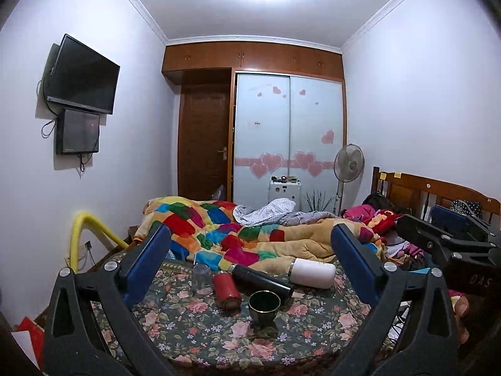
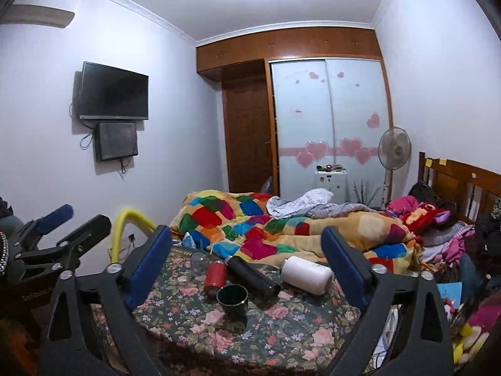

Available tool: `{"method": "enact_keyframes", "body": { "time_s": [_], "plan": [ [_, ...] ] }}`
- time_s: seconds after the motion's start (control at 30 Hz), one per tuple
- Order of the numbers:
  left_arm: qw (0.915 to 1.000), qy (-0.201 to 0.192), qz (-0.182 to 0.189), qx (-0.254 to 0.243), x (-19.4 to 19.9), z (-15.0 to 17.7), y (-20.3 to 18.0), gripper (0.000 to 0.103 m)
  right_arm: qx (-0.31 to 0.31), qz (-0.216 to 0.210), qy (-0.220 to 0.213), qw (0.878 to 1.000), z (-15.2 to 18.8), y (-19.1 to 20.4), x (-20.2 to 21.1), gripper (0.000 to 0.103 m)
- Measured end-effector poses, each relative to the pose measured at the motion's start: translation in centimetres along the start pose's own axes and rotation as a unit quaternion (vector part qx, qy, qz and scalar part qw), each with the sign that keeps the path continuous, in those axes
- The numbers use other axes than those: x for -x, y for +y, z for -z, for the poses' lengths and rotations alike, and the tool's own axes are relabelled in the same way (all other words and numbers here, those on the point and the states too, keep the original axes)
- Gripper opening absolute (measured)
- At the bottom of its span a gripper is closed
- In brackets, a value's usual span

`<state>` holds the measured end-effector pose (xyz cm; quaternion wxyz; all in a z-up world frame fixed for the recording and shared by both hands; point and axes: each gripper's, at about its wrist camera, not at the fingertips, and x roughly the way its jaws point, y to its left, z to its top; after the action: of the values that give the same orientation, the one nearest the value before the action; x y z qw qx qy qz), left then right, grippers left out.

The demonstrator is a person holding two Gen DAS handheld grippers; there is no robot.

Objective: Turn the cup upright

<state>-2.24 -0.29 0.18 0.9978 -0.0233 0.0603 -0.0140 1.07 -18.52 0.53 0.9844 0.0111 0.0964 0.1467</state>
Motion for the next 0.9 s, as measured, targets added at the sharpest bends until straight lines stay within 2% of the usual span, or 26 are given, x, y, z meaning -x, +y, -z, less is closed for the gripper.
{"method": "enact_keyframes", "body": {
  "time_s": [0.1, 0.9],
  "plan": [
    [1.0, 0.003, 0.004, 0.004, 0.3, 0.1, -0.1, 0.103, 0.005, 0.02, -0.005, 1.0, 0.2, -0.1, 0.4, 0.103],
    [0.9998, 0.018, 0.005, 0.001, 0.2, 0.9, -0.8, 0.103, 0.006, 0.008, 0.011, 1.0, 0.3, -0.5, 1.5, 0.103]
  ]
}}
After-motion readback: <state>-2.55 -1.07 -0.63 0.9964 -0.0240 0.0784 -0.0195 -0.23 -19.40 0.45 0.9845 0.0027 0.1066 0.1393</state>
